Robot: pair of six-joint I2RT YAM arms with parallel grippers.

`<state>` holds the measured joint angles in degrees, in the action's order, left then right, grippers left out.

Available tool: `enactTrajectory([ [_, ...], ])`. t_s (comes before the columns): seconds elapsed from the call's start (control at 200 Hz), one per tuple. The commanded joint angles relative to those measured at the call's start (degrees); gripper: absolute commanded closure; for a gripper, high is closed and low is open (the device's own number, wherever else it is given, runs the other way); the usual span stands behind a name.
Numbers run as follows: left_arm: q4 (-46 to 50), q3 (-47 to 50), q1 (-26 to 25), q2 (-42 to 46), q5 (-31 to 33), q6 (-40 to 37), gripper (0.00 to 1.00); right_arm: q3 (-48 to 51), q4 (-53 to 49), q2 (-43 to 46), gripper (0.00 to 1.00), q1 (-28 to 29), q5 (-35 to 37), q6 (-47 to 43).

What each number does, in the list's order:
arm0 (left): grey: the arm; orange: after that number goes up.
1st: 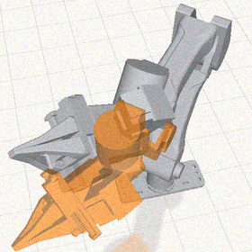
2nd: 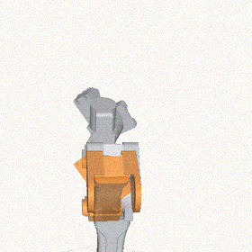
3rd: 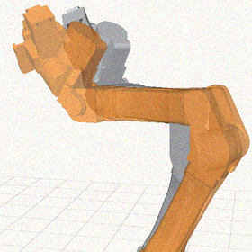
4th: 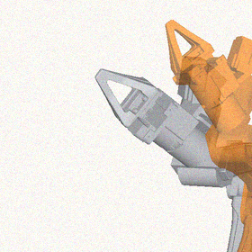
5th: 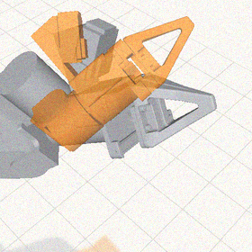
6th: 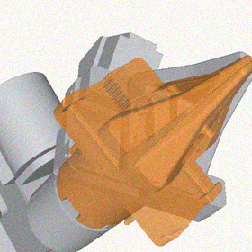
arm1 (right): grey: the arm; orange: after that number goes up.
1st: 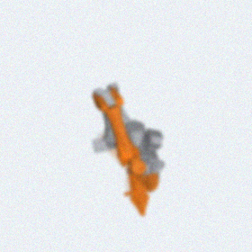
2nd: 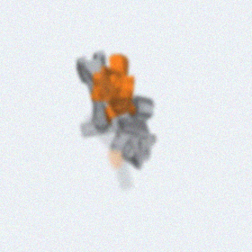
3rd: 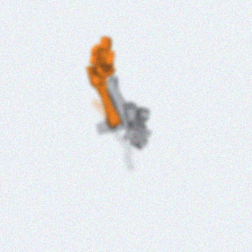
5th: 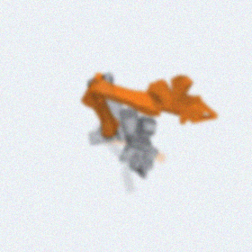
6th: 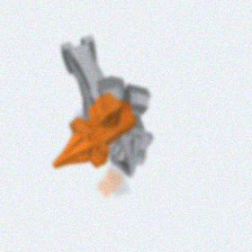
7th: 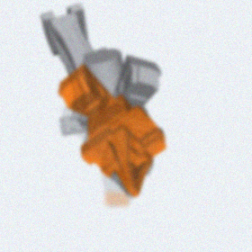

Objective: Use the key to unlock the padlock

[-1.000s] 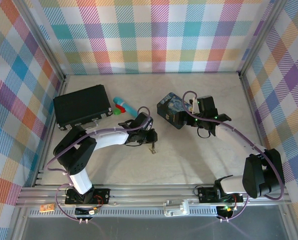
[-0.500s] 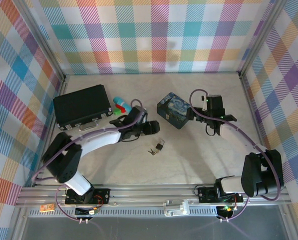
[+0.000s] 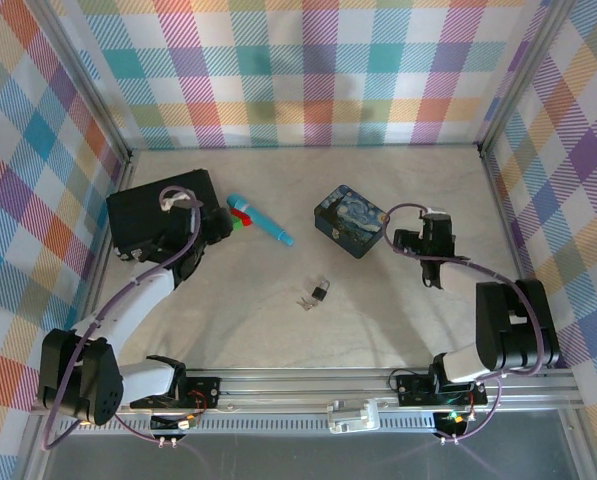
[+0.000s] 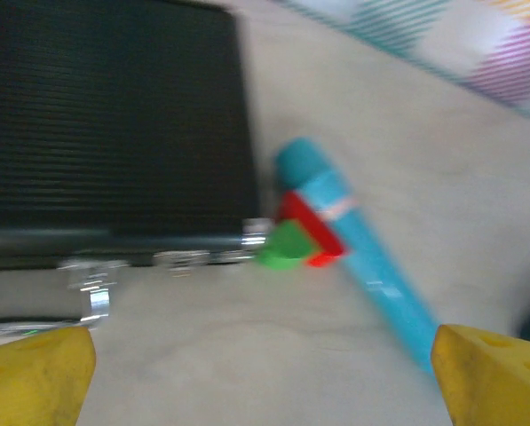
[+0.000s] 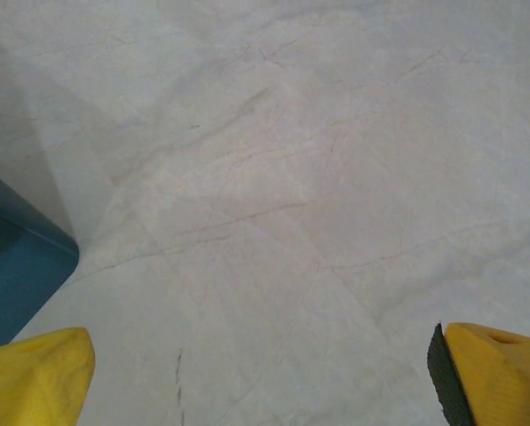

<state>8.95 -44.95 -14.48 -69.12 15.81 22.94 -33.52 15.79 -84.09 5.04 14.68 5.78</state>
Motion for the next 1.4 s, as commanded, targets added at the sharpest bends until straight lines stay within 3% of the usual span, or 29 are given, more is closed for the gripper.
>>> enactTrajectory([
  [0.0,-2.7,4.3,2.2,1.4,10.6,-5.3,0.03,1.5,15.3,-2.2,0.01,-0.6,1.9,-3.1],
  [0.16,-9.5,9.0,5.6,-0.5,18.3,-6.0,0.03,7.3,25.2,-1.6,0.01,-1.7,-1.1,-2.7],
  [0.315,-29.6,15.9,6.5,-6.6,22.7,-13.6,0.03,7.7,26.1,-1.9,0.01,-2.5,-5.7,-3.5],
  [0.365,-35.0,17.4,6.9,-8.9,22.9,-15.5,0.03,9.8,31.0,-3.2,0.01,-3.4,-7.9,-3.3],
  [0.4,-38.1,18.4,7.4,-10.1,21.7,-16.2,0.03,12.2,37.9,-4.8,0.01,-3.6,-5.9,-2.9],
  [0.44,-39.9,18.8,8.1,-10.6,18.9,-17.1,0.03,11.4,32.7,-3.0,0.01,-3.7,-4.8,-1.9],
  [0.56,-45.0,20.2,10.5,-11.3,8.5,-17.5,0.03,11.5,34.5,-3.6,0.01,-3.4,-4.5,-2.4],
  [0.655,-56.1,22.6,12.0,-16.2,-0.6,-19.1,0.05,11.3,34.1,-3.6,0.01,-3.4,-4.7,-2.5],
  [0.695,-55.3,22.5,11.7,-16.3,-4.3,-20.6,0.08,11.3,33.7,-3.5,0.01,-3.4,-4.8,-2.5],
  [0.8,-65.8,24.8,11.7,-21.8,-5.6,-21.6,0.07,10.9,33.2,-3.6,0.01,-3.4,-6.2,-3.0],
  [0.9,-62.0,23.5,11.6,-20.9,-5.7,-21.6,0.06,10.5,32.6,-3.7,0.01,-3.4,-7.6,-3.6],
  [0.94,-61.2,23.4,11.4,-20.9,-5.6,-21.8,0.00,10.6,32.6,-3.7,0.01,-3.4,-7.6,-3.6],
  [1.395,-60.5,22.8,10.4,-21.1,-3.6,-22.2,0.00,10.4,32.4,-3.6,0.01,-3.4,-7.7,-3.7],
])
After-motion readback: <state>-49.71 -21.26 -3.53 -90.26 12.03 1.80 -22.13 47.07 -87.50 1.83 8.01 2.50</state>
